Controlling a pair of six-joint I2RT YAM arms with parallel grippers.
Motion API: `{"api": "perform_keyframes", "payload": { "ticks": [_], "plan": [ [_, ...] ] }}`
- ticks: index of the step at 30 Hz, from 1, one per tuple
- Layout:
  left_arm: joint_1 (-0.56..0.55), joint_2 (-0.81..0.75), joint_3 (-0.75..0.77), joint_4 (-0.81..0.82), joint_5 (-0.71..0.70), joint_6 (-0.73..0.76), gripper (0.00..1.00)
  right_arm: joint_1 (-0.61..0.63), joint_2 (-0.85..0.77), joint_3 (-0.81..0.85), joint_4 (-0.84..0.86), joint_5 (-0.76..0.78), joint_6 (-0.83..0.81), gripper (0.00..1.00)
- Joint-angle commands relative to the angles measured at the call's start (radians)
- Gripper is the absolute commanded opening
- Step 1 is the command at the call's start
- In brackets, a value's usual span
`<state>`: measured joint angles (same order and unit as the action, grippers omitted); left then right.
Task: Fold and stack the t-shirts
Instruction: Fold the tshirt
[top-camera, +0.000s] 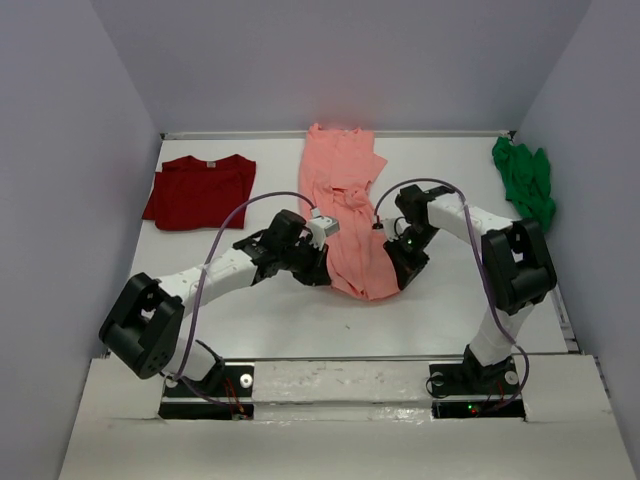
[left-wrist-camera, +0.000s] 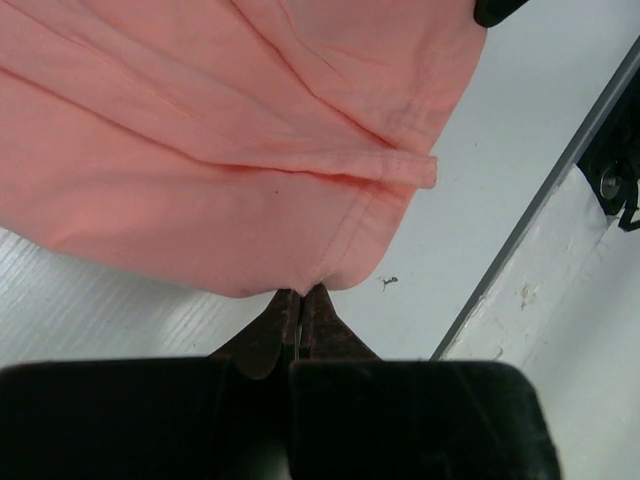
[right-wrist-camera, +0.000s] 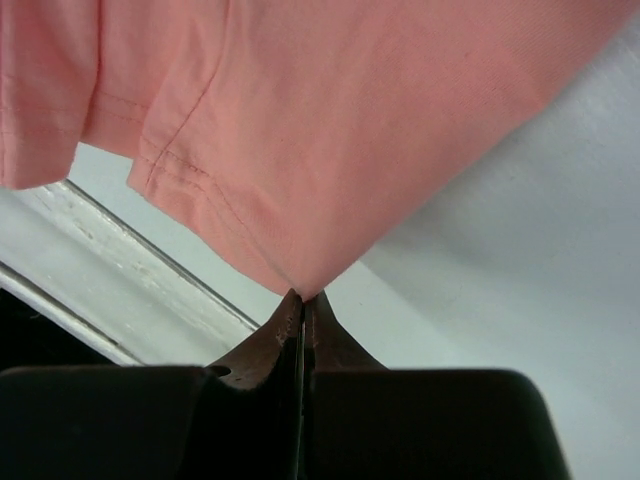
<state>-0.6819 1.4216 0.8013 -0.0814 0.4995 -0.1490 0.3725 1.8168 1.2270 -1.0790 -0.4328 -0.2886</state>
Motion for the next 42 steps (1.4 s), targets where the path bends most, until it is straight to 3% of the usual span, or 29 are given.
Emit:
{"api": "perform_keyframes", "payload": {
  "ticks": [1, 18, 26, 34, 42],
  "plan": [
    [-0.007, -0.053, 0.038, -0.046, 0.045, 0.091, 0.00, -0.006, -0.066, 0.058, -0.093, -0.021, -0.044, 0.00],
    [-0.007, -0.101, 0.061, -0.147, 0.201, 0.204, 0.00, -0.006, -0.148, 0.111, -0.311, -0.057, -0.187, 0.00],
    [-0.005, -0.116, 0.118, -0.216, 0.198, 0.278, 0.00, -0.006, -0.169, 0.152, -0.406, -0.122, -0.262, 0.00],
    [0.025, -0.133, 0.151, -0.196, 0.102, 0.266, 0.00, -0.006, -0.188, 0.210, -0.403, -0.101, -0.245, 0.00],
    [0.053, -0.113, 0.190, -0.153, -0.013, 0.236, 0.00, -0.006, -0.223, 0.270, -0.219, 0.029, -0.133, 0.00]
  ]
}}
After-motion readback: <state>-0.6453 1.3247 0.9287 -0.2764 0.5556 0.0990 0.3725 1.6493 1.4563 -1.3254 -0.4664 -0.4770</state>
